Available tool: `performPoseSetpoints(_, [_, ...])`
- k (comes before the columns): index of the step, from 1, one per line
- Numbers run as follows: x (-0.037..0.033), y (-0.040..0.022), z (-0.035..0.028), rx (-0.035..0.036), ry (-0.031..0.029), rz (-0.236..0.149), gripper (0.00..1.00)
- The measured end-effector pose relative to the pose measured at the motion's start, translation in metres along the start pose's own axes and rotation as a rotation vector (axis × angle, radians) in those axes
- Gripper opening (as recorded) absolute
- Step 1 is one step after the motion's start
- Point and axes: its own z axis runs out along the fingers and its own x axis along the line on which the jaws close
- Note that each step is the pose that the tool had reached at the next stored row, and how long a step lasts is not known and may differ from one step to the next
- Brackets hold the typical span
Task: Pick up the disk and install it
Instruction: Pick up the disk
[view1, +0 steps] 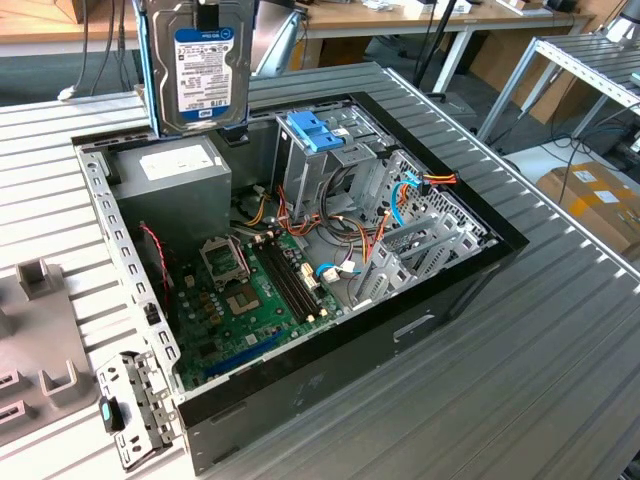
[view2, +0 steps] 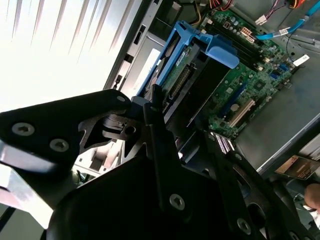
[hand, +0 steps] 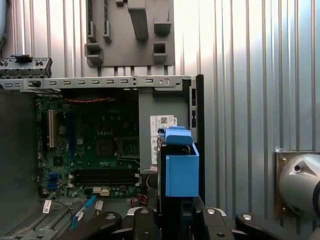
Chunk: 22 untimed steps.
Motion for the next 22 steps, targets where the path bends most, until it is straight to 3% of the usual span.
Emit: performPoseSetpoints(22, [-0.0005,-0.0177,0.0001,0.0000,0.0001,0.000,0.35])
